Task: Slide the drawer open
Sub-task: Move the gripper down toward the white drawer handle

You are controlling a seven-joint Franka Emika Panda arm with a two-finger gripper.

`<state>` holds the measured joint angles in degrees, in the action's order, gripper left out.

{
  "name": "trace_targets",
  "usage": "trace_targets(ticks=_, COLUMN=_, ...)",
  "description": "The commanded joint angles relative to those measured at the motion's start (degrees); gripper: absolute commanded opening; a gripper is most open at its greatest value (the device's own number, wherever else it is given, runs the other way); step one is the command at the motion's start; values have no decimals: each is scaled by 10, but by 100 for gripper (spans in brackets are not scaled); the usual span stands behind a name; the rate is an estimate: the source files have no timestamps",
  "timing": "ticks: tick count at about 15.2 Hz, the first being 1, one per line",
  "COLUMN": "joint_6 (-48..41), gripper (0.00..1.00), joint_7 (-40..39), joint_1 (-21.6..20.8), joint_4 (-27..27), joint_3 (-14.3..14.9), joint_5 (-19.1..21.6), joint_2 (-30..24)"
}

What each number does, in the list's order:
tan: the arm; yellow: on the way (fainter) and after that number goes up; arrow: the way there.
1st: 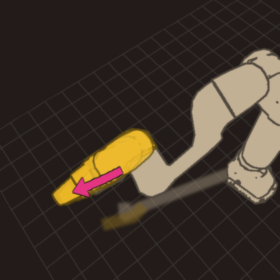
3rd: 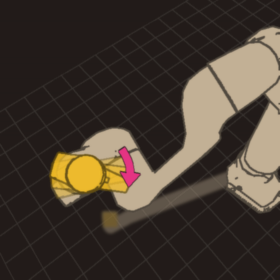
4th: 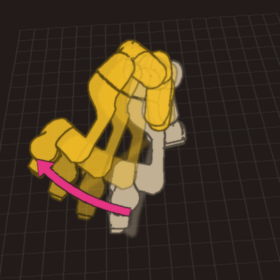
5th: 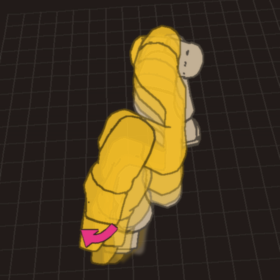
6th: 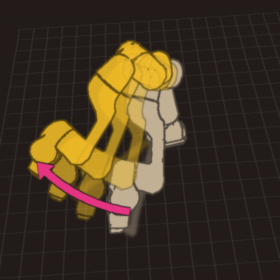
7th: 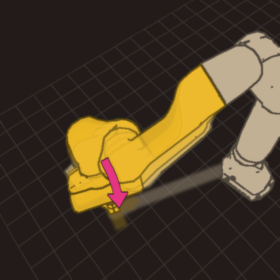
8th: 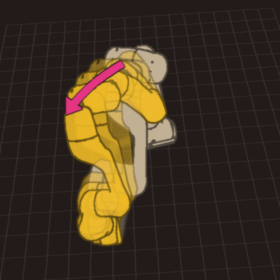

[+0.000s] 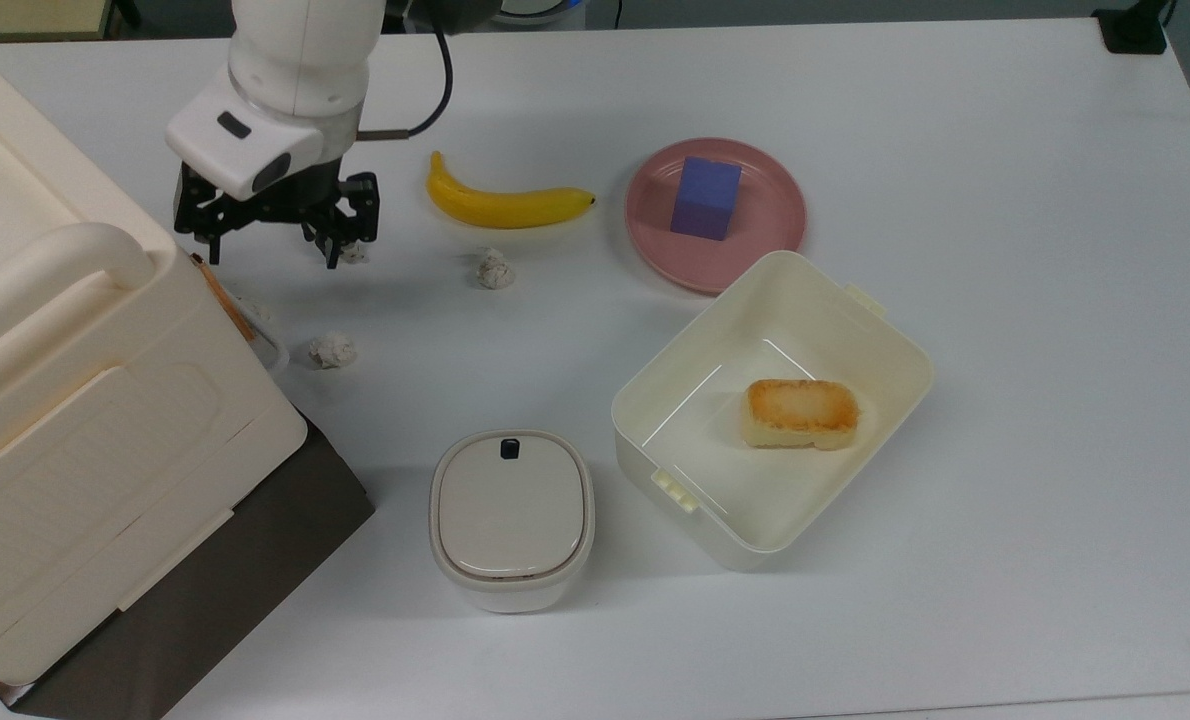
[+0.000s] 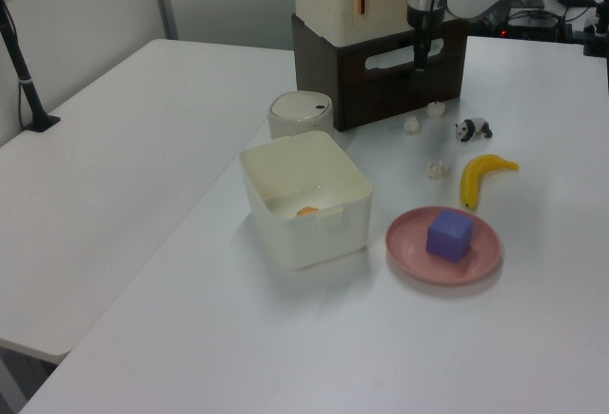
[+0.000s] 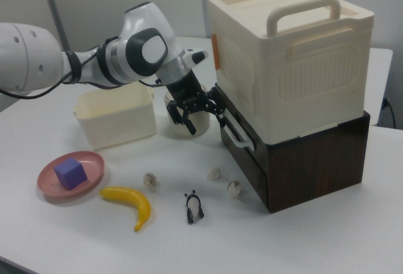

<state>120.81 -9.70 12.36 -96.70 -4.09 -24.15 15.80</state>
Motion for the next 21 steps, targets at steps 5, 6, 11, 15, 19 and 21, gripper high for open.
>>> trace_targets(ticks=5, joint_6=11, gripper=100, joint_7=-5, joint_1=13, joint_4=52, joint_3=2, joint_5=-22, joint_2=51)
trace_targets(ticks=6, joint_6=11, gripper=100, joint_7=-4, joint_1=17, joint_4=56, joint_3=2, joint_5=-21, joint_2=52)
trace_targets(ticks=11, joint_6=14, gripper=100, joint_7=-4, joint_1=21, joint_4=58, joint_3=2, joint_5=-25, joint_2=64)
trace_targets(ticks=15, joint_6=25, gripper=100, joint_7=-2, joint_1=21, joint_4=46, joint_3=2, joint_5=-50, joint_2=74)
trace_targets(ticks=19, joint_6=20, gripper=100, joint_7=23, joint_1=17, joint_4=43, joint_3=0, joint_5=-43, joint_2=73)
trace_targets(ticks=21, joint_6=15, gripper=100, joint_7=52, joint_1=13, joint_4=39, joint_3=-5, joint_5=-42, joint_2=71)
